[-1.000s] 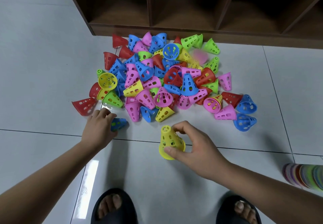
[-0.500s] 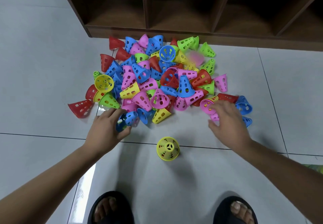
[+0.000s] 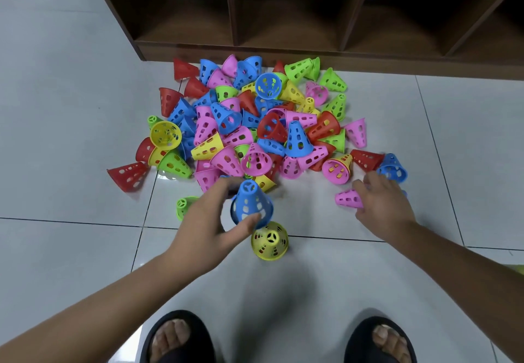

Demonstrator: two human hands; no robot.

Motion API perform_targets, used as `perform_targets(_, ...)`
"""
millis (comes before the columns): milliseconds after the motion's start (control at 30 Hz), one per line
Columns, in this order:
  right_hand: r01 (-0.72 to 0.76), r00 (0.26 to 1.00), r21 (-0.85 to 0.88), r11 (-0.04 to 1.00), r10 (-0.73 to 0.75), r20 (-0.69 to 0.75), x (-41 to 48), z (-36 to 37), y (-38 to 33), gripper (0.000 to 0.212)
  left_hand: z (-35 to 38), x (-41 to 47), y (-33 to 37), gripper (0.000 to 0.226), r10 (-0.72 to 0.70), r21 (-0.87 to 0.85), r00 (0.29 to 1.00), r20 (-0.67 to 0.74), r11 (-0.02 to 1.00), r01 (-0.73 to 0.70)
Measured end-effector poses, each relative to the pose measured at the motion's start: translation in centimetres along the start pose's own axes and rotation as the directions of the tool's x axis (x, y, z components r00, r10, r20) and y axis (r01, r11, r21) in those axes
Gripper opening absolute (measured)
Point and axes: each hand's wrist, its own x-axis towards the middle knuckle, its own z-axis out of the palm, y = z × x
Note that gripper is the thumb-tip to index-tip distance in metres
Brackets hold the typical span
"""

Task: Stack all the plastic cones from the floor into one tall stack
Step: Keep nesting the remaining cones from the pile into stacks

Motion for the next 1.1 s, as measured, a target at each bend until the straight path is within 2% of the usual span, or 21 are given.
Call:
perform_targets(233,0.016,1.000,-0.012,1.000,-0.016,0.012,-1.8,0.9,-0.8,0.062,2.4,-1.2,0.6,0.046,0.013,-0.053,0.990,0.138,0.999,-0.006)
perform_targets(300,-0.020,1.000,0.062,0.998,0.019,0.014,-2.3,0.8,-1.4,0.059,3.0,-1.6,0.1,0.046,0.033,-0.001,0.981,0.192,0.999,-0.034)
perform_targets(367,-0.075,0.997,0.245,0.967,0.076,0.004,-2.6,0.0,-2.6,0.054,3.5,-2.0,-0.6,0.048,0.042,0.061,0.972,0.231,0.997,-0.057)
perform_targets(467,-0.095,0.995,0.545,0.833,0.071,0.065,-2.4,-2.9,-5.3,0.048,4.2,-2.5,-1.9,0.050,0.043,0.103,0.963,0.267,0.992,-0.072)
perform_targets(567,-0.097,0.994,0.769,0.631,0.024,0.105,-2.5,-6.6,-8.2,0.040,4.6,-2.7,-2.5,0.051,0.036,0.114,0.962,0.270,0.991,-0.069)
perform_targets(667,-0.048,0.999,0.878,0.475,0.001,0.054,-3.1,-10.1,-10.9,0.037,4.6,-2.6,-2.7,0.054,0.043,0.119,0.965,0.259,0.990,-0.076)
perform_targets(767,0.029,0.999,0.924,0.381,-0.043,-0.014,-3.9,-12.8,-13.1,0.031,4.4,-2.6,-3.4,0.059,0.055,0.122,0.961,0.273,0.988,-0.091)
perform_targets(833,0.053,0.994,0.925,0.377,-0.105,-0.014,-4.5,-13.3,-14.1,0.037,3.9,-2.8,-4.4,0.064,0.049,0.144,0.962,0.269,0.985,-0.091)
perform_targets(967,0.122,0.967,0.849,0.515,-0.253,0.015,-4.8,-11.7,-14.8,0.049,1.8,-3.2,-7.2,0.069,0.009,0.197,0.971,0.240,0.979,-0.058)
perform_targets(1100,0.143,0.950,0.804,0.578,-0.308,0.052,-4.6,-9.0,-13.4,0.055,-0.8,-2.6,-10.4,0.060,-0.021,0.345,0.997,0.079,0.939,-0.007)
